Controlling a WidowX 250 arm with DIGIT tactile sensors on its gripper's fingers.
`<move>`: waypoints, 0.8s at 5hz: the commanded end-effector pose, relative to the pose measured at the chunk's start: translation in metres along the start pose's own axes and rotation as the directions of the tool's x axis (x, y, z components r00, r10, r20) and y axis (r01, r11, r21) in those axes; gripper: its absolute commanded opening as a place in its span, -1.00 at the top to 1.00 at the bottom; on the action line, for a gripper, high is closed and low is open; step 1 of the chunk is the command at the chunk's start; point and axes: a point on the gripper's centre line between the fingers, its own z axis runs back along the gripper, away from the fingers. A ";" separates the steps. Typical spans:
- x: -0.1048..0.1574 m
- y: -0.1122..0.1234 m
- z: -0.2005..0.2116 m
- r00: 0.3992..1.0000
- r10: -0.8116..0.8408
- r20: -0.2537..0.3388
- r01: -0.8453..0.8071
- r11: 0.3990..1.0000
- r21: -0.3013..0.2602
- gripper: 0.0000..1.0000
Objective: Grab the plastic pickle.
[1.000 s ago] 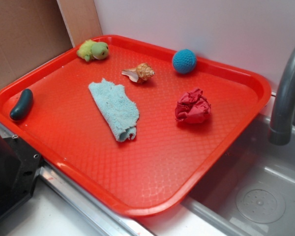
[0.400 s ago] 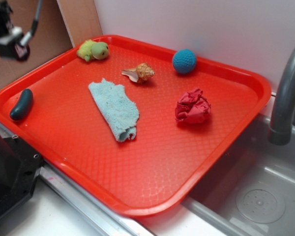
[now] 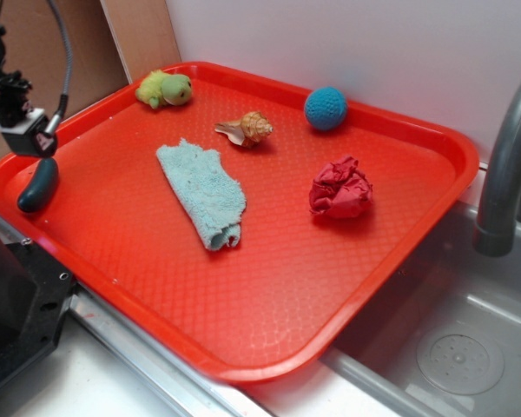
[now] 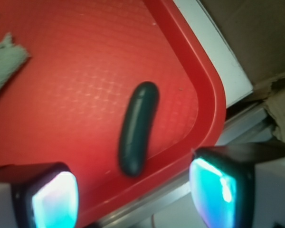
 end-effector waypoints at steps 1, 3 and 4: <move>0.018 -0.011 -0.027 0.997 -0.077 -0.005 0.077 0.997 0.002 -1.00; 0.014 -0.038 -0.053 0.988 -0.126 -0.084 0.124 0.992 -0.029 -1.00; 0.001 -0.037 -0.065 0.986 -0.120 -0.118 0.112 0.991 -0.068 -1.00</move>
